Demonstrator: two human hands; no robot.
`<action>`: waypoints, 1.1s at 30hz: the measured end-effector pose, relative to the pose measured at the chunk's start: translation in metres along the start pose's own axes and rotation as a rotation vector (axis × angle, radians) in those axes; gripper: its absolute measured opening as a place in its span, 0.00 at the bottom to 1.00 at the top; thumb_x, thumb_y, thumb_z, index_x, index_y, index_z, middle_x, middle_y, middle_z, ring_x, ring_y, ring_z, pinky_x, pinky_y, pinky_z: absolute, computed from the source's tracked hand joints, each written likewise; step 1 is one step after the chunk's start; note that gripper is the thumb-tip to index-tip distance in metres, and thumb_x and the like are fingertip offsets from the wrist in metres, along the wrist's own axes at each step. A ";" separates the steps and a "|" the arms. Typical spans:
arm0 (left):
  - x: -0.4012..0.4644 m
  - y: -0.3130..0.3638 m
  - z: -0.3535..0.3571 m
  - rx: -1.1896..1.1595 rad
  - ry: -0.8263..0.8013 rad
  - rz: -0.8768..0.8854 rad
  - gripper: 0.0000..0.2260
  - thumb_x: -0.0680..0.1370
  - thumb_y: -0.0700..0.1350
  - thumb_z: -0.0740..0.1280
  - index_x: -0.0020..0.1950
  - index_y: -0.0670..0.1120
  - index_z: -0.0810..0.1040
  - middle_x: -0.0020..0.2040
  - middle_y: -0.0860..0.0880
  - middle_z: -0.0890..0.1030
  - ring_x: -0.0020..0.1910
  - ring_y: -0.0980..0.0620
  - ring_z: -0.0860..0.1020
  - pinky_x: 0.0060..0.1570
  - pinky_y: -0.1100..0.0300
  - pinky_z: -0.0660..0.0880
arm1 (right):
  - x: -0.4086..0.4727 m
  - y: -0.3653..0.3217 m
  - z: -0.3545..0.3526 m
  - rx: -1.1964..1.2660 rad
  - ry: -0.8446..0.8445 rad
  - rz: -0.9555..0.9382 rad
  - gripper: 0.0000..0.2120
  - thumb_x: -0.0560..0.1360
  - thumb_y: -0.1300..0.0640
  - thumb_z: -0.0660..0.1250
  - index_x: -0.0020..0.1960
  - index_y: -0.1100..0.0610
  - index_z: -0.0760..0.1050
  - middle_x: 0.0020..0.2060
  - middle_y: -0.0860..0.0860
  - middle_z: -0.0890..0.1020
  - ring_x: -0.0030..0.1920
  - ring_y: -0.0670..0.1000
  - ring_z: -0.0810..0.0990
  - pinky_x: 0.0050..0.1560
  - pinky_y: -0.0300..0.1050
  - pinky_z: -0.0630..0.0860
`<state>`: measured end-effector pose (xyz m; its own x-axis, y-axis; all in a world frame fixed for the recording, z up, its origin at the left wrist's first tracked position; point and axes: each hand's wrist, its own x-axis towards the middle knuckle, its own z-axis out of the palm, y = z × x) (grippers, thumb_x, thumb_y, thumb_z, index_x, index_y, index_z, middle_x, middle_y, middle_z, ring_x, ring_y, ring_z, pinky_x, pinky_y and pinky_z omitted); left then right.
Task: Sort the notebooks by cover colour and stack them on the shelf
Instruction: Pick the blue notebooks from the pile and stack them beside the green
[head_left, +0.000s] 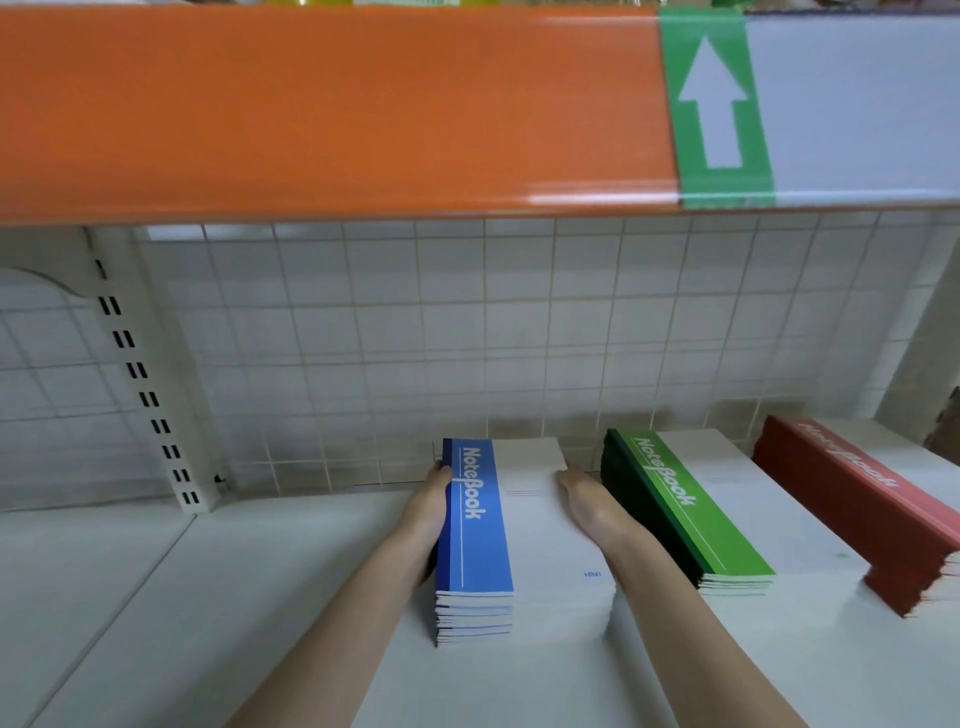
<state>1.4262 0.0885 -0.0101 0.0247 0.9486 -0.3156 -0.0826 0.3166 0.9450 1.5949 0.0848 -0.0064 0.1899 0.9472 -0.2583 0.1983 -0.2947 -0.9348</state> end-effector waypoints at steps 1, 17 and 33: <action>-0.002 0.001 0.000 0.002 -0.005 -0.014 0.14 0.82 0.51 0.57 0.59 0.44 0.75 0.28 0.49 0.81 0.23 0.52 0.79 0.21 0.67 0.71 | -0.001 0.000 0.000 0.001 0.007 -0.007 0.15 0.82 0.63 0.49 0.63 0.68 0.68 0.48 0.60 0.73 0.48 0.55 0.72 0.47 0.44 0.69; -0.020 0.007 -0.006 0.185 -0.072 -0.104 0.15 0.83 0.46 0.55 0.41 0.42 0.75 0.31 0.47 0.81 0.32 0.48 0.78 0.35 0.60 0.74 | -0.013 -0.003 -0.002 -0.139 -0.030 0.076 0.20 0.81 0.54 0.51 0.69 0.63 0.65 0.58 0.59 0.77 0.55 0.57 0.78 0.57 0.48 0.74; -0.023 0.007 -0.006 0.113 -0.040 -0.194 0.14 0.82 0.48 0.58 0.45 0.42 0.77 0.39 0.43 0.82 0.37 0.45 0.80 0.35 0.56 0.74 | -0.025 0.006 -0.004 -0.072 -0.043 0.113 0.20 0.80 0.49 0.55 0.68 0.59 0.65 0.56 0.58 0.78 0.54 0.57 0.79 0.60 0.53 0.75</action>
<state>1.4189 0.0691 0.0036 0.0686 0.8683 -0.4912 0.0398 0.4896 0.8710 1.5948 0.0590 -0.0047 0.1738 0.9115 -0.3727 0.2464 -0.4067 -0.8797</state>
